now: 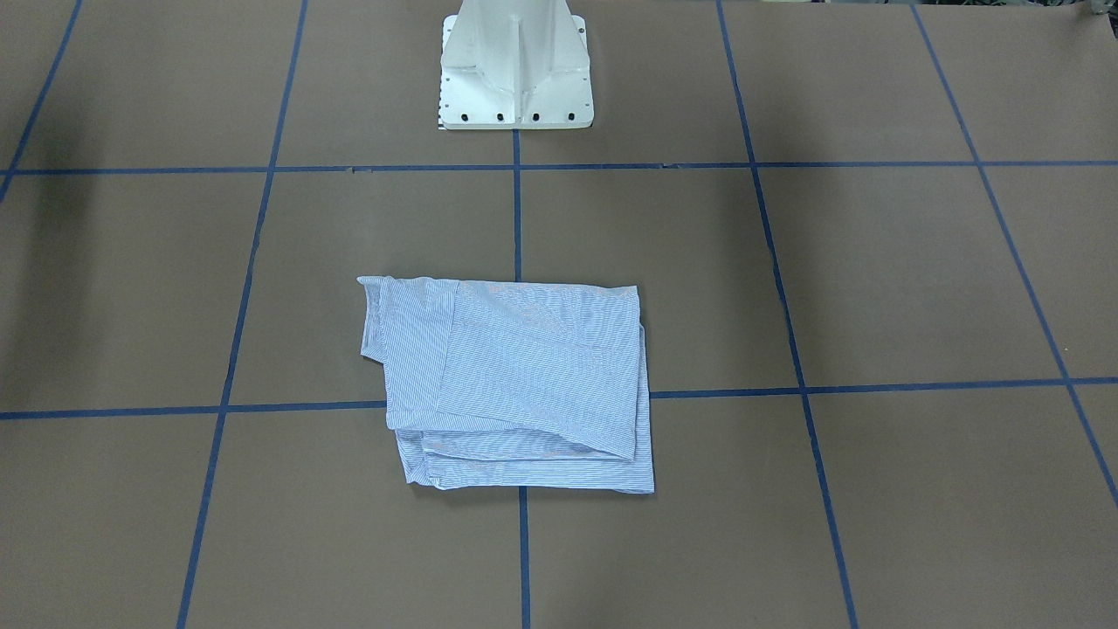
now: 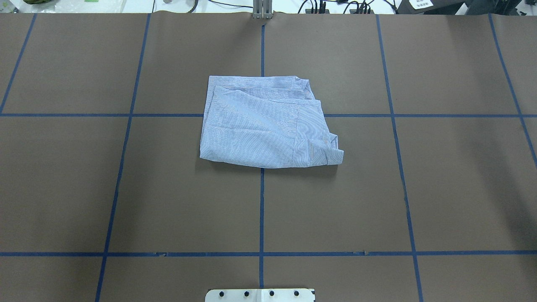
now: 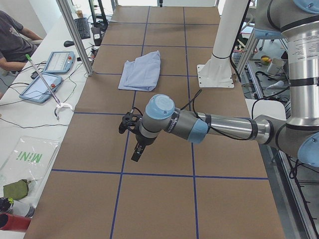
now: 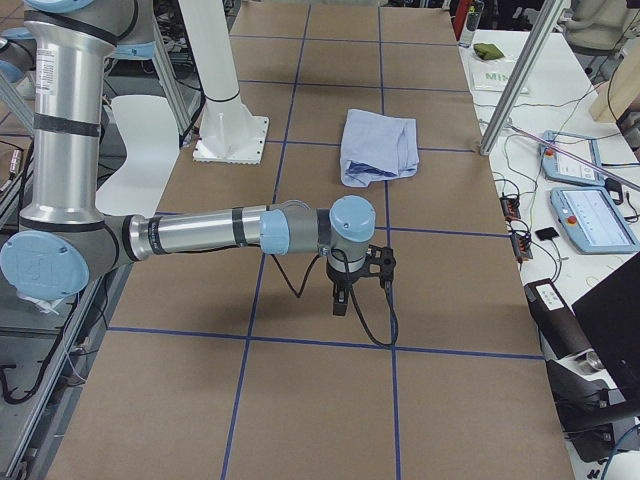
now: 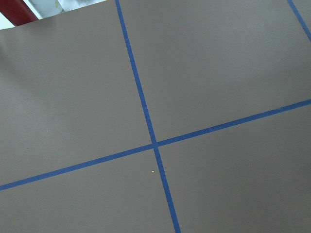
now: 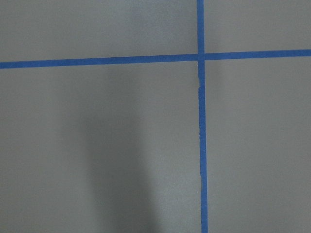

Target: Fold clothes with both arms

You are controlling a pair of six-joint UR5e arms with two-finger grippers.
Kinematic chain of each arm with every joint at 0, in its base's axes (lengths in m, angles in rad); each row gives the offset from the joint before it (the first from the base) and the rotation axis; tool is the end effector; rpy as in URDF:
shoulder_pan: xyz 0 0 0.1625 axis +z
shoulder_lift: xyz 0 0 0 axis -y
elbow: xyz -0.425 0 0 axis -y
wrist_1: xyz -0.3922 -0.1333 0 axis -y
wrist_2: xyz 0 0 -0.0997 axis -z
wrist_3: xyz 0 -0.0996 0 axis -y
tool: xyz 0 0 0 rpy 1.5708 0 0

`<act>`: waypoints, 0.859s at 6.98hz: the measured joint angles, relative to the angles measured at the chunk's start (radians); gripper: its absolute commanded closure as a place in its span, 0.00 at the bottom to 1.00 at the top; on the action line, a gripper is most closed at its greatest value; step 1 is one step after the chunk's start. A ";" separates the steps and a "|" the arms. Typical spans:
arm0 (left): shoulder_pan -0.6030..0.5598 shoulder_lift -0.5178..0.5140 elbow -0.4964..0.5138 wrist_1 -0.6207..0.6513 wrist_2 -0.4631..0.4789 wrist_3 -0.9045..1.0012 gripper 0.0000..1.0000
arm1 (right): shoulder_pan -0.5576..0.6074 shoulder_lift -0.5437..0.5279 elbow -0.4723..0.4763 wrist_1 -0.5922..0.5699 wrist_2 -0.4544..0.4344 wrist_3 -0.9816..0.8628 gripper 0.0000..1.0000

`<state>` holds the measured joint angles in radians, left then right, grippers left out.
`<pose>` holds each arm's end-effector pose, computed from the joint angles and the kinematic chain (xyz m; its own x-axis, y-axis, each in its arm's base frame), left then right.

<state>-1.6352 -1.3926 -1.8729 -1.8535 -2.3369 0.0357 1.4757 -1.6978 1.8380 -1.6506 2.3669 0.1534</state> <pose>-0.0920 -0.4288 0.5588 0.7384 0.2598 -0.6223 0.0328 0.9079 0.4180 0.0202 -0.4422 0.5928 0.6986 0.0438 0.7142 -0.0121 0.9987 -0.0493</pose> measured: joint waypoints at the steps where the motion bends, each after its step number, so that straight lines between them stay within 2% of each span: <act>1: 0.000 0.000 -0.001 0.000 0.001 0.000 0.00 | 0.000 0.000 -0.006 0.000 0.000 0.000 0.00; 6: 0.000 0.000 -0.004 0.000 -0.004 0.000 0.00 | 0.000 0.001 -0.011 0.001 -0.001 0.001 0.00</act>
<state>-1.6352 -1.3928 -1.8765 -1.8531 -2.3405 0.0353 1.4757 -1.6966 1.8269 -1.6493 2.3664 0.1549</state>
